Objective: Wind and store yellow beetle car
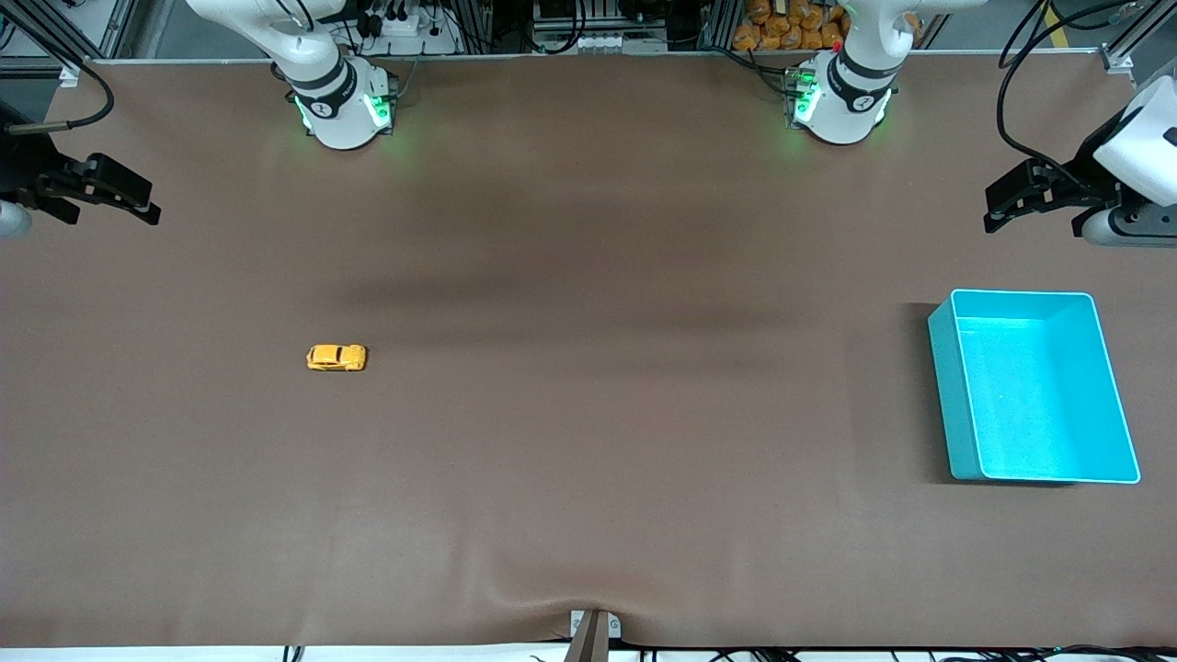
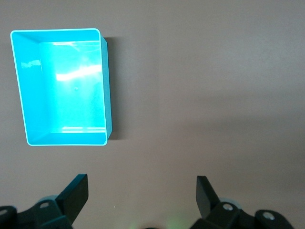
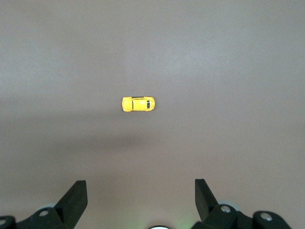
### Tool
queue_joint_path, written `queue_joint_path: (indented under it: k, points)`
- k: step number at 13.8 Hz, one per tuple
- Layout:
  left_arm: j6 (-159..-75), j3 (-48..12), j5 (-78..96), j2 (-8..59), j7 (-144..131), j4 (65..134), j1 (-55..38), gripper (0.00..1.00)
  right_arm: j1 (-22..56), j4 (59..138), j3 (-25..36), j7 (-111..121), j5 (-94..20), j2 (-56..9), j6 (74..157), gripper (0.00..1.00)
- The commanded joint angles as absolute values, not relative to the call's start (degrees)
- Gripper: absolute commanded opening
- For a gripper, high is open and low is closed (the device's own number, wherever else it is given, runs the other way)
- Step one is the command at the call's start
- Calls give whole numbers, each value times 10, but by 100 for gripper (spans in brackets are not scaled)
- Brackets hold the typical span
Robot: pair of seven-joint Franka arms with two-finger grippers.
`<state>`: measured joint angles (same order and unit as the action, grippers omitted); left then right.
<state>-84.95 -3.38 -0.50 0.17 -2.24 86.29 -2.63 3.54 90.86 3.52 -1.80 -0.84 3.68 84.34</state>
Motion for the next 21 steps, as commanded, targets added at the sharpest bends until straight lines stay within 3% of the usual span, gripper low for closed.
queue_joint_path:
  k: [1,13,21]
  points:
    - [-845,-40,0,-10,-18,860,-18,100,34,912,33,-23,-6,47,845,100]
    - [-845,-36,3,-8,-17,860,-18,100,61,902,31,-19,-8,18,843,100]
    - [-845,-35,2,-7,-19,860,-19,100,195,923,31,120,-8,-14,881,100]
